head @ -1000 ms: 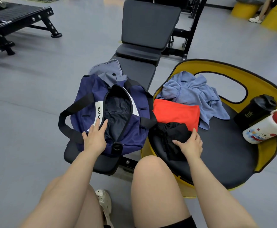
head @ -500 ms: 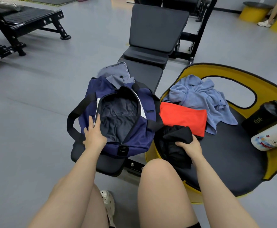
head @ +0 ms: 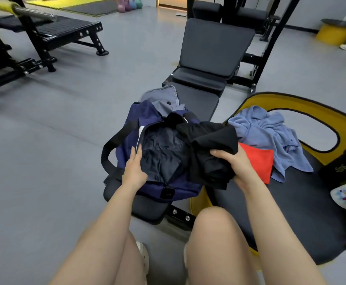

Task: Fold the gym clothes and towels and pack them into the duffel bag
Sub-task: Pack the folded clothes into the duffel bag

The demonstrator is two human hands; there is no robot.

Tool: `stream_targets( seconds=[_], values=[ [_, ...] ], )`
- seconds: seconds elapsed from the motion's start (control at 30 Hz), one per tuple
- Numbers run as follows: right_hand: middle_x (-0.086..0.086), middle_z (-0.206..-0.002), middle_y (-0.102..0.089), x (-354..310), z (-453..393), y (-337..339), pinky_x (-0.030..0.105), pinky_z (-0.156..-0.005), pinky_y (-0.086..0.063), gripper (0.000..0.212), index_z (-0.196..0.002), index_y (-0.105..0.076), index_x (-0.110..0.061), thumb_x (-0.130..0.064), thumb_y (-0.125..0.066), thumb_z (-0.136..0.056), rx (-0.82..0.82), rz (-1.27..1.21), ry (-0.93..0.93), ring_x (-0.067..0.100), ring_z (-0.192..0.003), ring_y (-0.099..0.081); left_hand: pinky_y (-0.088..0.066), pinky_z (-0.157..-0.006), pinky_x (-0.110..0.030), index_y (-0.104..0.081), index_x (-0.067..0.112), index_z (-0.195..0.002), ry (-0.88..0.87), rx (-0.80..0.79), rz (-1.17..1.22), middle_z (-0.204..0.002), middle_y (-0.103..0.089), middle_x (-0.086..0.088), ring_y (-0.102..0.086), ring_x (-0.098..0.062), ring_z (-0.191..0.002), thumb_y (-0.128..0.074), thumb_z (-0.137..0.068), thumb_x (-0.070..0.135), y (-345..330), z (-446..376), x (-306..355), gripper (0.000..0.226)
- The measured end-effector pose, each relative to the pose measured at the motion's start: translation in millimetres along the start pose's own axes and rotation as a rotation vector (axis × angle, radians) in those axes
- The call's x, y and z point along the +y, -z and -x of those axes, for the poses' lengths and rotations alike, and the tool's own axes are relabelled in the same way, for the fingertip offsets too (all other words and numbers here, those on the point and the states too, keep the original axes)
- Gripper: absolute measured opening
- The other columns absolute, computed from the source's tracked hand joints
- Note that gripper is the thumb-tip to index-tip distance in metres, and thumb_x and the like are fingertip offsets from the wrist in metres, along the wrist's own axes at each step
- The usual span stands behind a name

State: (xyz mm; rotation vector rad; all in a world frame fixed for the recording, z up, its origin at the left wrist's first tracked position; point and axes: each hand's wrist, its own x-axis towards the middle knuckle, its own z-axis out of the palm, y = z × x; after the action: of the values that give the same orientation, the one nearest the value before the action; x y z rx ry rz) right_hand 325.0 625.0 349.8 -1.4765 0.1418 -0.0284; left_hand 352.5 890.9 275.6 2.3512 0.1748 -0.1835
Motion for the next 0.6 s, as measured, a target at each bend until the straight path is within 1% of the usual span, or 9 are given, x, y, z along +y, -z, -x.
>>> stream_targets(
  seconds=[0.07, 0.1, 0.2, 0.23, 0.3, 0.4, 0.47, 0.53, 0.6],
  values=[
    [0.007, -0.112, -0.069, -3, -7, -26, 0.025, -0.079, -0.052, 0.061, -0.119, -0.06, -0.008, -0.013, -0.079, -0.061, -0.083, -0.041, -0.042, 0.018, -0.1, -0.066, -0.046, -0.096, -0.045, -0.002, 0.036, -0.15, 0.009, -0.01, 0.014, -0.16, 0.004, 0.008, -0.03, -0.023, -0.138, -0.046, -0.076, -0.019, 0, 0, 0, 0.102],
    [0.006, -0.112, -0.07, -2, -12, -39, 0.024, -0.078, -0.052, 0.062, -0.119, -0.06, -0.008, -0.013, -0.08, -0.06, -0.119, -0.061, -0.071, 0.018, -0.101, -0.067, -0.044, -0.099, -0.046, -0.002, 0.037, -0.15, 0.014, -0.016, 0.023, -0.16, 0.004, 0.008, -0.029, -0.023, -0.139, -0.046, -0.076, -0.02, 0, 0, -1, 0.103],
    [0.003, -0.111, -0.071, 8, -27, -73, 0.026, -0.079, -0.052, 0.05, -0.117, -0.062, -0.014, -0.005, -0.077, -0.07, -0.198, -0.083, -0.156, 0.019, -0.102, -0.067, -0.034, -0.108, -0.049, -0.005, 0.04, -0.15, -0.014, -0.02, 0.054, -0.159, 0.003, 0.011, -0.023, -0.022, -0.142, -0.049, -0.076, -0.016, -1, -3, -5, 0.102],
    [0.004, -0.11, -0.071, 13, -32, -82, 0.028, -0.08, -0.053, 0.047, -0.117, -0.062, -0.014, -0.004, -0.075, -0.073, -0.211, -0.097, -0.203, 0.021, -0.101, -0.067, -0.033, -0.108, -0.051, -0.006, 0.041, -0.15, -0.033, -0.015, 0.056, -0.159, 0.002, 0.013, -0.022, -0.022, -0.143, -0.051, -0.077, -0.012, -1, -4, -7, 0.1],
    [0.005, -0.108, -0.072, 28, -42, -93, 0.031, -0.08, -0.054, 0.044, -0.117, -0.062, -0.013, -0.004, -0.073, -0.076, -0.228, -0.108, -0.309, 0.023, -0.1, -0.068, -0.035, -0.107, -0.05, -0.007, 0.039, -0.15, -0.038, 0.001, 0.063, -0.159, -0.002, 0.016, -0.026, -0.021, -0.142, -0.05, -0.079, -0.007, 0, -7, -11, 0.095],
    [0.007, -0.109, -0.072, 52, -56, -101, 0.038, -0.087, -0.054, 0.049, -0.12, -0.062, -0.011, -0.007, -0.076, -0.073, -0.225, -0.067, -0.421, 0.027, -0.101, -0.067, -0.04, -0.105, -0.046, -0.002, 0.035, -0.151, -0.01, 0.0, 0.089, -0.158, -0.007, 0.016, -0.036, -0.022, -0.136, -0.047, -0.079, -0.009, 2, -7, -10, 0.096],
    [0.008, -0.11, -0.071, 64, -62, -104, 0.041, -0.091, -0.053, 0.055, -0.121, -0.061, -0.012, -0.009, -0.079, -0.069, -0.195, -0.01, -0.443, 0.028, -0.101, -0.067, -0.041, -0.104, -0.039, 0.002, 0.034, -0.151, 0.011, -0.007, 0.082, -0.158, -0.006, 0.016, -0.038, -0.02, -0.135, -0.045, -0.079, -0.012, 2, -6, -10, 0.097],
    [0.007, -0.112, -0.069, 73, -66, -105, 0.04, -0.092, -0.053, 0.058, -0.121, -0.059, -0.012, -0.011, -0.081, -0.068, -0.166, 0.051, -0.454, 0.027, -0.101, -0.066, -0.041, -0.101, -0.034, 0.006, 0.032, -0.151, 0.028, -0.007, 0.078, -0.159, -0.003, 0.014, -0.035, -0.019, -0.137, -0.044, -0.08, -0.015, 1, -7, -9, 0.099],
    [0.005, -0.116, -0.067, 80, -68, -107, 0.036, -0.091, -0.052, 0.059, -0.123, -0.056, -0.013, -0.014, -0.081, -0.069, -0.181, 0.171, -0.429, 0.023, -0.102, -0.064, -0.04, -0.104, -0.038, 0.008, 0.034, -0.15, 0.023, -0.014, 0.07, -0.159, 0.001, 0.014, -0.033, -0.02, -0.138, -0.044, -0.078, -0.016, -1, -7, -9, 0.102]
  ],
)
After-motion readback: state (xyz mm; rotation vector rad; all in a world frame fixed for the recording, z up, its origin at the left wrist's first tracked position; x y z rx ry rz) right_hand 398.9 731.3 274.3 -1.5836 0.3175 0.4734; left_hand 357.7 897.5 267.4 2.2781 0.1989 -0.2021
